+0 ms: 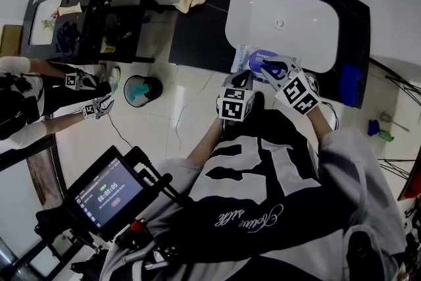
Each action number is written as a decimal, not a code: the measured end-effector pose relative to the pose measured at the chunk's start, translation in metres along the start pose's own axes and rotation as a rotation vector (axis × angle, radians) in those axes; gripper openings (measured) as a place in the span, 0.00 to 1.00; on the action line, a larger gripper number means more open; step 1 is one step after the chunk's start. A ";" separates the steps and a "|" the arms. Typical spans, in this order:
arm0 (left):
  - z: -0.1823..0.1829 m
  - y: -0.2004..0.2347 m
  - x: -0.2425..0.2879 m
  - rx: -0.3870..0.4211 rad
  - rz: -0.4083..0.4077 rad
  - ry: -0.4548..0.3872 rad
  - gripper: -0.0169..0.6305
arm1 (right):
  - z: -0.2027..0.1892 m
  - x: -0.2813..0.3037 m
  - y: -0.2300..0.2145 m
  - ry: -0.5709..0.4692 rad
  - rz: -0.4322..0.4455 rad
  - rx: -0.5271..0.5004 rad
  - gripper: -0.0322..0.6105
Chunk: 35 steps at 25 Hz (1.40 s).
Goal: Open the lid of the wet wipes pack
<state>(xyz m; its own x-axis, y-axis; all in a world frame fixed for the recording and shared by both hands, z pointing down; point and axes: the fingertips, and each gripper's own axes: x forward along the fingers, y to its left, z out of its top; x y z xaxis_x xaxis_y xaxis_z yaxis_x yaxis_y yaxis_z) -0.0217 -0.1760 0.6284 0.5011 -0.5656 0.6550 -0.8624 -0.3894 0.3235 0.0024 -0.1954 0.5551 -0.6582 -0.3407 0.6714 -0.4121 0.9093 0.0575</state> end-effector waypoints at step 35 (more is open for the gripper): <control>0.011 -0.008 -0.006 0.093 -0.036 0.019 0.02 | -0.002 -0.020 -0.122 -0.315 -0.337 0.612 0.13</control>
<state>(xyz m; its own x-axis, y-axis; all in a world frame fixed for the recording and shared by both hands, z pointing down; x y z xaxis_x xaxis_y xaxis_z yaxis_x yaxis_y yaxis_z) -0.0176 -0.1773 0.6144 0.5296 -0.5365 0.6570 -0.8330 -0.4753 0.2832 0.0673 -0.2994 0.5364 -0.5455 -0.7117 0.4426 -0.8376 0.4811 -0.2587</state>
